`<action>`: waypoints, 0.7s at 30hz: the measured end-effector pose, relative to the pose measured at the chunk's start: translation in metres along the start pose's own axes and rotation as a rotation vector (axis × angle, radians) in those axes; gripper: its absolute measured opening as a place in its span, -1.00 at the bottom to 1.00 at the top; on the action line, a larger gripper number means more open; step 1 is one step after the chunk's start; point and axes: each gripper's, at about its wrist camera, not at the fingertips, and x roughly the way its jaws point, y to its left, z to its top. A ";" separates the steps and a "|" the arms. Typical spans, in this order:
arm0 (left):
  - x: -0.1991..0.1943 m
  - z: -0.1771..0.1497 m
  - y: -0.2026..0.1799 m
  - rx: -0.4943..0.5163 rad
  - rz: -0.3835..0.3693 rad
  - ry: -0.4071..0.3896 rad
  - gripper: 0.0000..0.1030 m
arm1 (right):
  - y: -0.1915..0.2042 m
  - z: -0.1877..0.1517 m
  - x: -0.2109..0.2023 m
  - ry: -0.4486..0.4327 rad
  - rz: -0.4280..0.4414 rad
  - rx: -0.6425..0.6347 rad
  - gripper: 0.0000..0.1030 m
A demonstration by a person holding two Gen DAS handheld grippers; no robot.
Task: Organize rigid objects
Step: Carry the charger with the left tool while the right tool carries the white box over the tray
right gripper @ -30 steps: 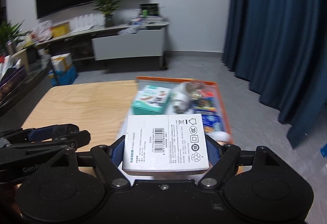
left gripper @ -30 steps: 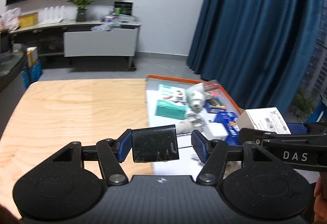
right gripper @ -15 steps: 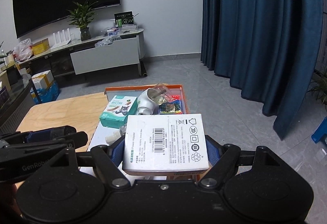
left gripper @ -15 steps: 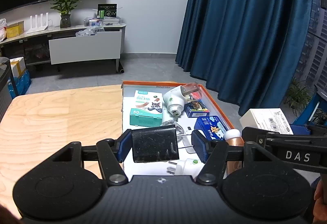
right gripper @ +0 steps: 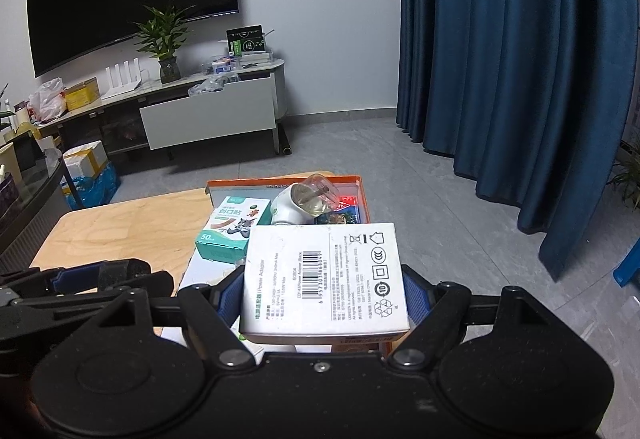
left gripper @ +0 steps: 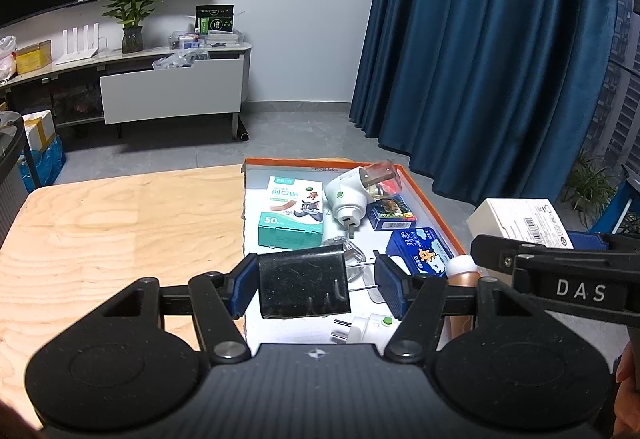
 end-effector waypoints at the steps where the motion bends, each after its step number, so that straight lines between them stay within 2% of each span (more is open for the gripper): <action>1: 0.000 0.000 0.000 0.001 0.000 0.000 0.23 | 0.000 0.000 0.000 0.000 0.001 0.000 0.78; 21: 0.003 0.001 0.002 -0.004 0.005 0.011 0.23 | -0.002 0.000 0.007 0.016 0.006 -0.013 0.78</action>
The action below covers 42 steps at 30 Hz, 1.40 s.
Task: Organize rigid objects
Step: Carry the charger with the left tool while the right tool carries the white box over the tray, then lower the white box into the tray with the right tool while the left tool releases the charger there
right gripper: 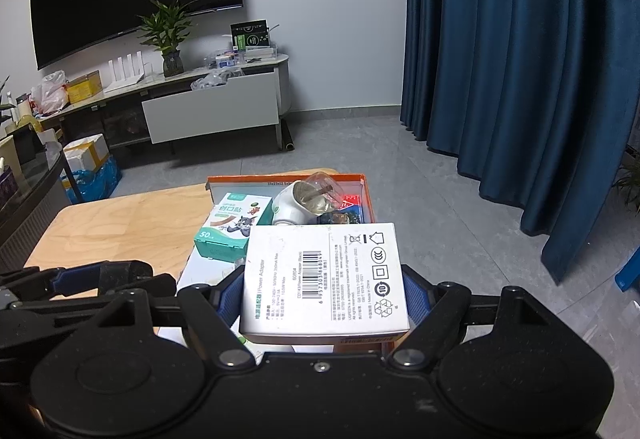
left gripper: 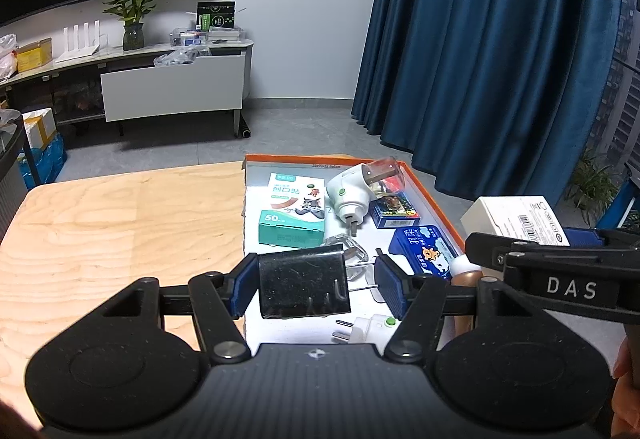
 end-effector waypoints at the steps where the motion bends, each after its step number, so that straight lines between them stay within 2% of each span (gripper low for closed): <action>1: 0.000 0.000 0.000 0.000 0.003 0.000 0.23 | -0.001 0.001 0.001 0.001 0.001 0.001 0.78; 42: 0.022 -0.001 0.013 -0.015 0.008 0.057 0.23 | -0.002 0.011 0.039 0.050 0.002 -0.022 0.78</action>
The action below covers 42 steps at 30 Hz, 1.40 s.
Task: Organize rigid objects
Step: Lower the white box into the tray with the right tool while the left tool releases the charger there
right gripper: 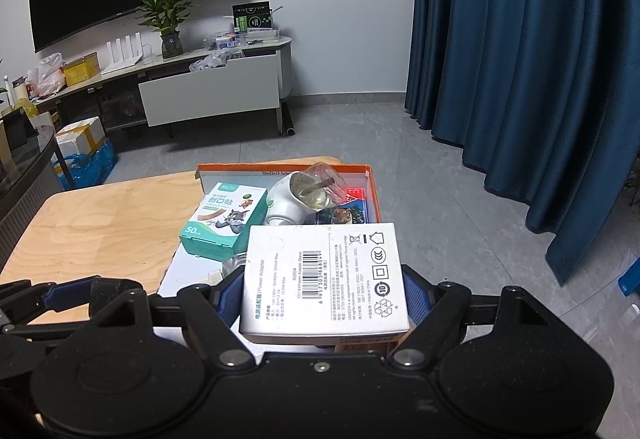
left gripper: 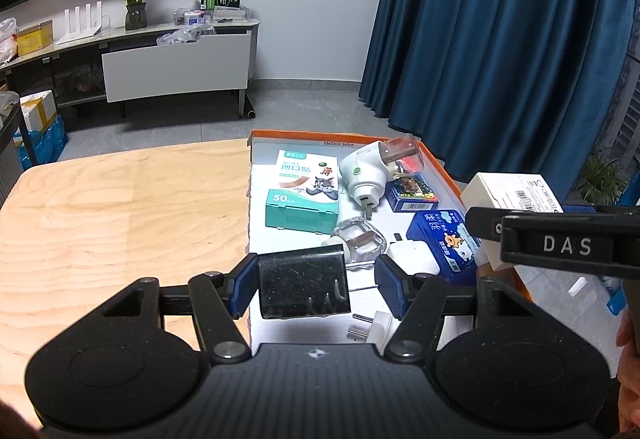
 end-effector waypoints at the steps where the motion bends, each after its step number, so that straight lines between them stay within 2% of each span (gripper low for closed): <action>1: 0.001 0.001 0.000 0.000 0.000 0.003 0.23 | 0.000 0.000 0.001 0.002 0.001 0.003 0.78; 19: 0.027 0.003 -0.016 0.037 -0.032 0.030 0.23 | -0.005 0.018 0.037 0.036 0.018 -0.016 0.79; 32: 0.055 0.007 -0.029 0.041 -0.084 0.052 0.23 | -0.006 0.032 0.064 0.044 0.030 -0.024 0.81; 33: 0.056 0.006 -0.029 0.040 -0.084 0.054 0.23 | -0.005 0.032 0.065 0.046 0.025 -0.028 0.82; 35: 0.057 0.006 -0.030 0.033 -0.089 0.060 0.48 | -0.005 0.032 0.062 0.037 0.022 -0.031 0.83; 42: 0.044 0.006 -0.029 0.035 -0.078 0.048 0.50 | -0.012 0.030 0.038 -0.002 0.012 -0.004 0.84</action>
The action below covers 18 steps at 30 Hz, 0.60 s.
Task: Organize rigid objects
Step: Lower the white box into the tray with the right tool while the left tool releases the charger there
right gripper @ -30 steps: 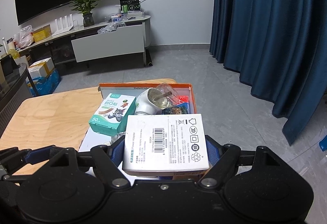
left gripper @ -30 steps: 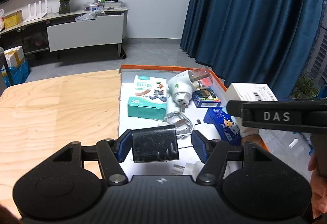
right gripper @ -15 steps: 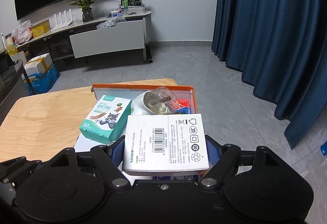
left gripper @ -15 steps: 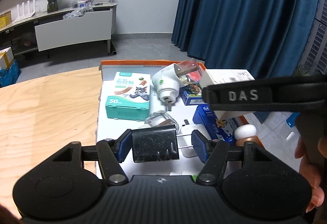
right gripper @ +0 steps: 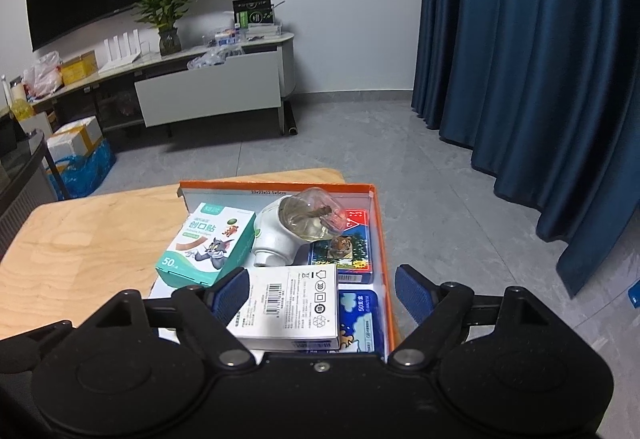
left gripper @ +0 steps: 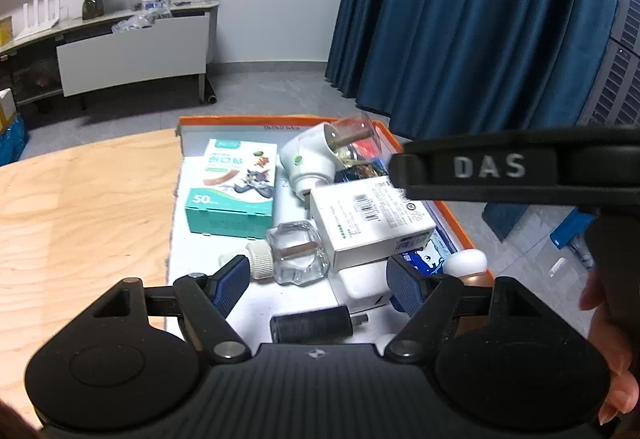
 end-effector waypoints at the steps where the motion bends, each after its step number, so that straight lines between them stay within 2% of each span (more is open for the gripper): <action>1: -0.004 0.000 0.000 -0.002 0.008 -0.004 0.55 | -0.001 0.000 -0.005 -0.009 -0.007 0.001 0.84; 8: -0.046 0.000 -0.004 0.012 0.068 -0.043 1.00 | -0.009 -0.002 -0.049 -0.063 -0.031 0.007 0.87; 12: -0.075 -0.006 -0.010 0.003 0.093 -0.066 1.00 | -0.012 -0.011 -0.078 -0.081 -0.048 -0.003 0.90; 18: -0.102 -0.030 -0.019 -0.027 0.117 -0.039 1.00 | -0.014 -0.040 -0.115 -0.073 -0.034 -0.029 0.94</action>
